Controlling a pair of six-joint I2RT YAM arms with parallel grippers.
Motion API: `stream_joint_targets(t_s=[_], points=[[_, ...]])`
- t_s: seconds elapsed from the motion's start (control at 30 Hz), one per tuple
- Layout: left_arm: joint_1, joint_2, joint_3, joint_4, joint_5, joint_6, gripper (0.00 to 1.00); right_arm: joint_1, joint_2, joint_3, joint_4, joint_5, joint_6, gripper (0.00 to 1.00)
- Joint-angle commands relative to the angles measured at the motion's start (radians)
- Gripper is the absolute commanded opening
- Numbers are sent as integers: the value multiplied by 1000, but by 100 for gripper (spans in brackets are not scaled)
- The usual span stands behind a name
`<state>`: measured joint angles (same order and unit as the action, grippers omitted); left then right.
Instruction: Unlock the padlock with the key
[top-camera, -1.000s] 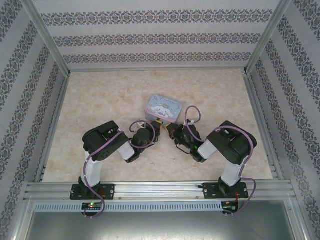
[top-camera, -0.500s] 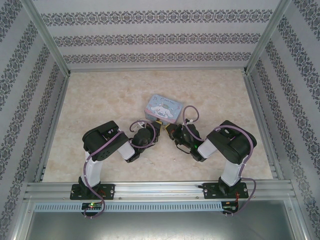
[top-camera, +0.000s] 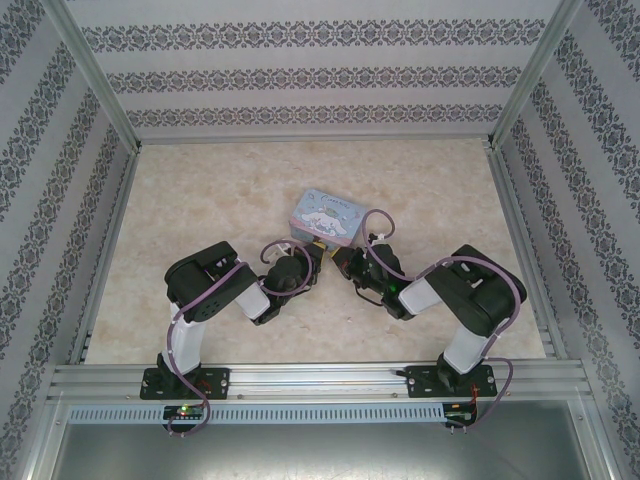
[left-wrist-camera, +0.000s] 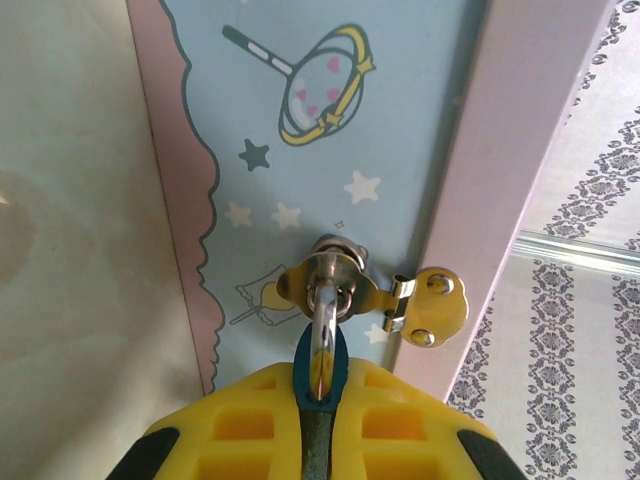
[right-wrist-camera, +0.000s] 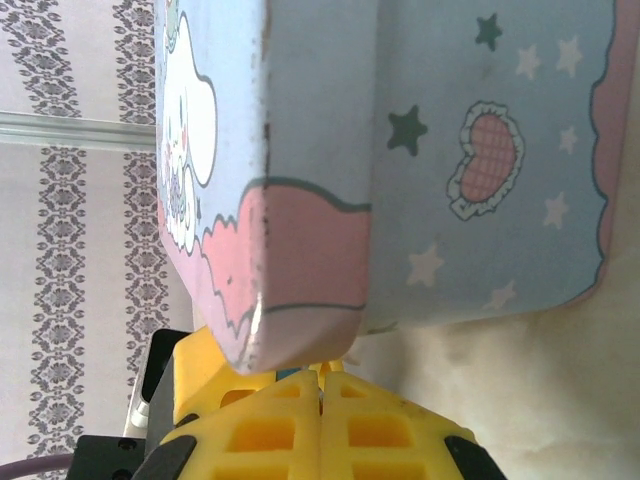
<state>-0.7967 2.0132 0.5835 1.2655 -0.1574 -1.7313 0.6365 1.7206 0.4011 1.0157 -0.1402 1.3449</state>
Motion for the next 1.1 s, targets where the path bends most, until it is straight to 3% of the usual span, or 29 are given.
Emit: stream_joint_targets(t_s=[0.0, 0.43, 0.83, 1.07], points=[[-67, -12, 44, 33, 240, 15, 0, 11, -18, 77, 17, -60, -52, 0], [-67, -25, 32, 51, 263, 31, 0, -40, 94, 86, 296, -101, 163, 0], [-68, -40, 2, 63, 263, 36, 0, -101, 40, 74, 266, -111, 160, 0], [-70, -34, 22, 61, 271, 35, 0, -79, 64, 96, 256, -111, 160, 0]])
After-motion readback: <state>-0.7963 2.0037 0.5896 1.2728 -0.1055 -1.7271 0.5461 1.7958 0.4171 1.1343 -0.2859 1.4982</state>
